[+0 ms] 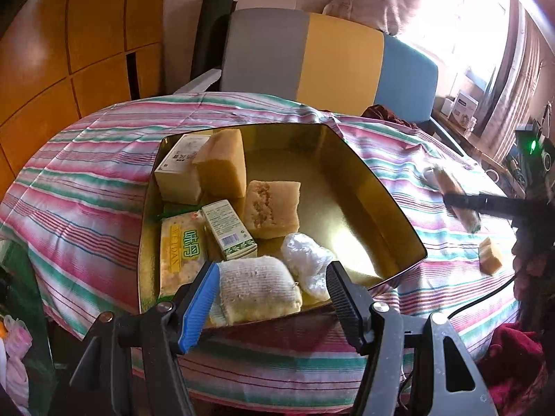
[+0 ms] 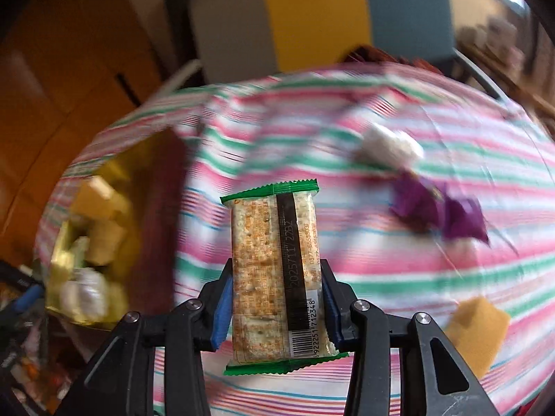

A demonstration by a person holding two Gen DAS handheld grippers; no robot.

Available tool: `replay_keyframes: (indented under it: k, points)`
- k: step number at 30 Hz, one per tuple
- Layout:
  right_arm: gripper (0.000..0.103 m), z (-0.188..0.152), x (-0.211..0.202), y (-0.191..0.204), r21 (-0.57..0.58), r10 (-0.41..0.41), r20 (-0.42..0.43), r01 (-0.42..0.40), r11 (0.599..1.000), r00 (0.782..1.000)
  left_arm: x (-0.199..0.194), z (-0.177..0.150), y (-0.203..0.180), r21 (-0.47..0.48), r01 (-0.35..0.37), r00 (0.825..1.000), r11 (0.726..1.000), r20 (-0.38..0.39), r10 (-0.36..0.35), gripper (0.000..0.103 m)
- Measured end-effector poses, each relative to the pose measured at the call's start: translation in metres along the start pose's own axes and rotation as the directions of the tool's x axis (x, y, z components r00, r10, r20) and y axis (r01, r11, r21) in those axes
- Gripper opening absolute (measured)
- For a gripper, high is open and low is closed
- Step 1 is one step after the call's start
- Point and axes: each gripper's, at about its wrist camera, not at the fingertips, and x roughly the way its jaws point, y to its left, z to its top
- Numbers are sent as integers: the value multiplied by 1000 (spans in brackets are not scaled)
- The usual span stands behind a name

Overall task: Organize objects
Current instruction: 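Carry the green-edged cracker packet into the gold tray and open the right tool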

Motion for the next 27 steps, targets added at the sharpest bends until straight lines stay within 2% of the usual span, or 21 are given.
replay_keyframes:
  k: [5,8,11,13,19,21,23,26,27]
  points:
    - [45,14,-1,71,-107,112,5,-111,988,994,-4,0,18,-53,-7,1000,999,15,8,64]
    - [45,18,13,116,-163,165,-32,-168,972,986,-6,0,35,-98,-26,999,995,20,28,64]
    - [45,18,33,157,-219,167,-69,-178,959,984,-9,0,55,-145,-56,998,988,26,60,64]
    - [45,17,55,177,-215,168,-114,-189,958,979,-10,0,69,-178,-77,996,981,27,83,64]
    - [47,11,109,205,-209,114,-214,-159,965,970,-11,-2,90,-230,-104,993,968,30,113,64]
    - [50,5,114,212,-205,169,-237,-219,954,957,-11,-2,91,-233,-105,993,967,29,115,64]
    - [55,1,108,213,-212,200,-227,-249,945,953,-8,-3,91,-230,-108,993,967,21,115,64]
    - [68,-1,99,210,-216,218,-209,-262,941,953,-7,-4,89,-224,-111,993,968,18,117,65]
    - [68,-1,97,209,-218,217,-202,-260,941,955,-7,-3,88,-221,-112,993,969,19,119,65]
